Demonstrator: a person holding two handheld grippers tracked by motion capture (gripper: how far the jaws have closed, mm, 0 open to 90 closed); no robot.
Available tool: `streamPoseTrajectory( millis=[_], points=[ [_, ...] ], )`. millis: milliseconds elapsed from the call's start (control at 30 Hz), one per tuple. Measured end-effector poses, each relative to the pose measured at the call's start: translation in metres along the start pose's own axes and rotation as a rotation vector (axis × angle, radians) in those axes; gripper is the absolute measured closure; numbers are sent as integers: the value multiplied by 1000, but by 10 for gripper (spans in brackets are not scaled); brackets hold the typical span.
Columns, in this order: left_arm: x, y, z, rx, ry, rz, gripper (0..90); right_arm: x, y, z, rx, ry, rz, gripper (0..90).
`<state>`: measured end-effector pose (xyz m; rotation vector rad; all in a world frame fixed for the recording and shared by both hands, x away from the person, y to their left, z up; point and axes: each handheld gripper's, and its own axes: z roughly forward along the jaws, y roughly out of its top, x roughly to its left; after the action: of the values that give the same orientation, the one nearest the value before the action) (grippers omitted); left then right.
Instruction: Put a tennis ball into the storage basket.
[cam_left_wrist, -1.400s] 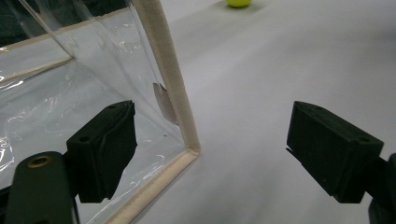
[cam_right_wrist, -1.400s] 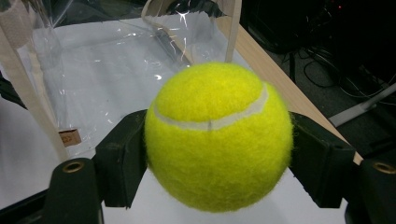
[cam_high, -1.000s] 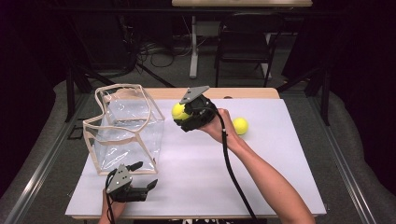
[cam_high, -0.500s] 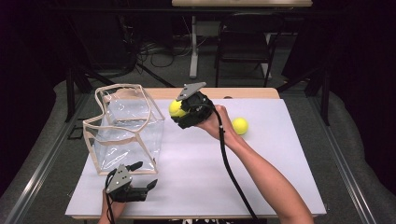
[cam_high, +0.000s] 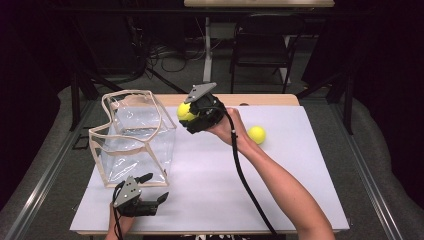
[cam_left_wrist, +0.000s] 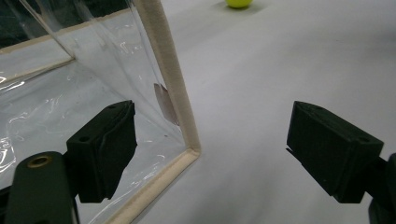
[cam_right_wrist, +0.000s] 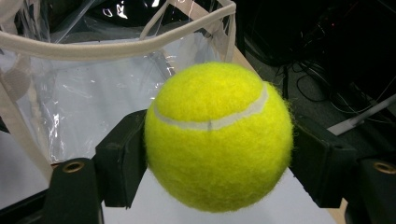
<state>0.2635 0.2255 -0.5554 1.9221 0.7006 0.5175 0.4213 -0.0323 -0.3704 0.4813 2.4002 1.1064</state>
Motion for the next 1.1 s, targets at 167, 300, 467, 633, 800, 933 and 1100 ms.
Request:
streamPoseTrajectory(
  millis=[167,300,467,633,800,933,1100],
  points=[
    [0,0,0,0,-1,3,160,0,4,0,3,-3,-9,263],
    [0,0,0,-1,-1,0,160,0,8,1,1,-4,-11,263],
    [0,0,1,2,-2,3,160,0,14,1,-4,-1,-11,263],
    [0,0,1,1,-2,3,160,-1,20,3,-7,4,-11,263],
    [0,0,0,1,0,0,160,0,26,4,-13,4,-21,263],
    [0,0,0,-1,-3,-4,160,0,31,5,-15,0,-29,263],
    [0,0,0,-1,1,-3,160,-1,36,7,-14,-5,-30,263]
  ],
)
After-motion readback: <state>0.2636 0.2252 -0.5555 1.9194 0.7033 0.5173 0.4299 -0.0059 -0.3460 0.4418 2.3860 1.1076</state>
